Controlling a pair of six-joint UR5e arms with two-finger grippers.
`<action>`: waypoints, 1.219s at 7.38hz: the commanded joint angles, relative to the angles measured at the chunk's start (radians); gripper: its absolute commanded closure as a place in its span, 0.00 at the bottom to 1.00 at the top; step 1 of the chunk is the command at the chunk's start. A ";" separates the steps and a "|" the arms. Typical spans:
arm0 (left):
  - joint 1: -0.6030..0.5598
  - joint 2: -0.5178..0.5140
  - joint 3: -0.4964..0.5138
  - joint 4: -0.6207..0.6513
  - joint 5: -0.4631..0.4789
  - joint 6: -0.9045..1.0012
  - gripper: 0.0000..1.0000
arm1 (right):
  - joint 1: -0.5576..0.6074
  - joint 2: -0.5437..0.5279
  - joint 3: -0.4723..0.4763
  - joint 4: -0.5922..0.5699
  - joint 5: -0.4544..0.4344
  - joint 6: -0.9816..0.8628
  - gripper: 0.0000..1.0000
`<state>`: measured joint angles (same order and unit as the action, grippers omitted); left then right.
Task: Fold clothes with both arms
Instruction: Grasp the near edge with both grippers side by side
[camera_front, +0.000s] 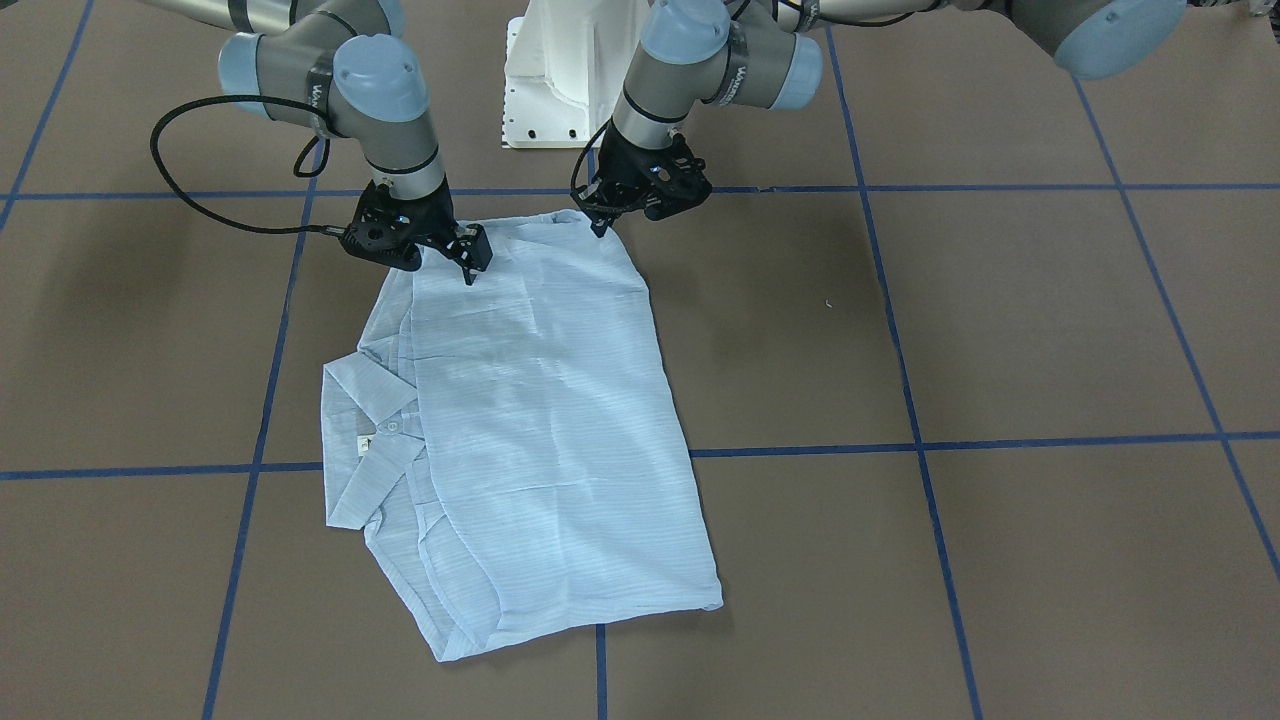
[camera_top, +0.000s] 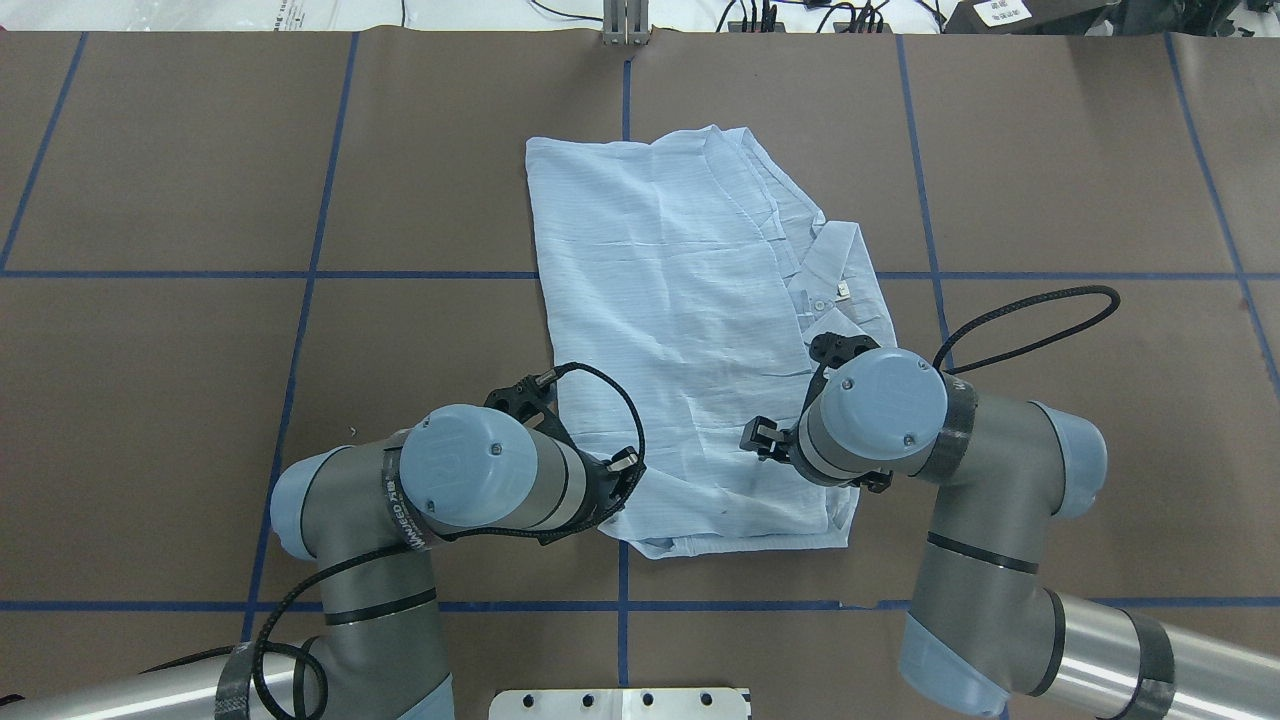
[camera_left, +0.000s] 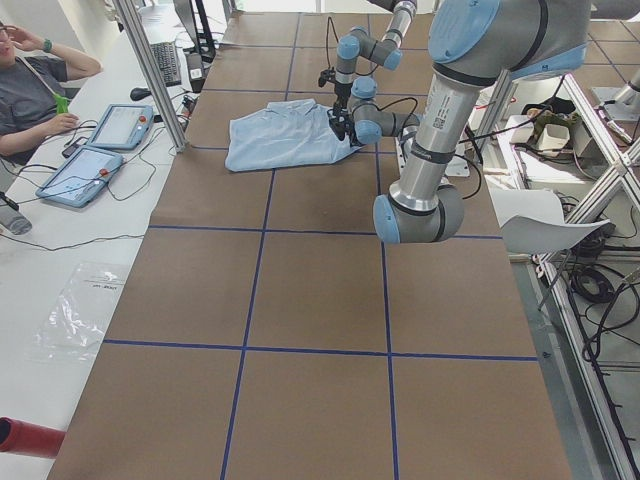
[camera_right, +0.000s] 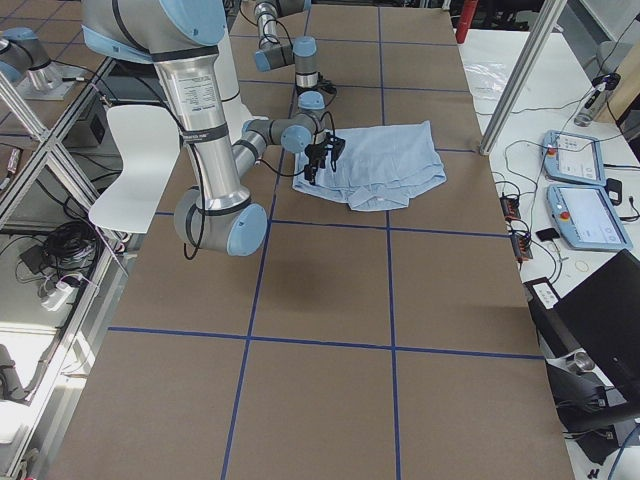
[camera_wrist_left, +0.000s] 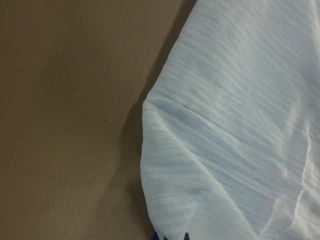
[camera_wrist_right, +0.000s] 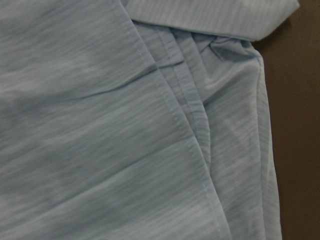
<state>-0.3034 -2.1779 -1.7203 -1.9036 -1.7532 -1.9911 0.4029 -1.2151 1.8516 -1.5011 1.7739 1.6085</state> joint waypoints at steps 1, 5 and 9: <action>0.000 0.001 -0.004 0.000 0.000 0.000 1.00 | -0.021 -0.012 0.001 -0.001 -0.008 0.008 0.00; -0.002 0.000 -0.005 0.000 0.000 0.000 1.00 | -0.026 -0.014 0.009 -0.004 -0.007 0.008 0.00; -0.002 0.000 -0.005 -0.002 -0.002 0.000 1.00 | -0.064 -0.004 0.043 -0.076 -0.008 0.008 0.00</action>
<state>-0.3052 -2.1782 -1.7257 -1.9046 -1.7547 -1.9911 0.3599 -1.2254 1.8949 -1.5714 1.7669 1.6164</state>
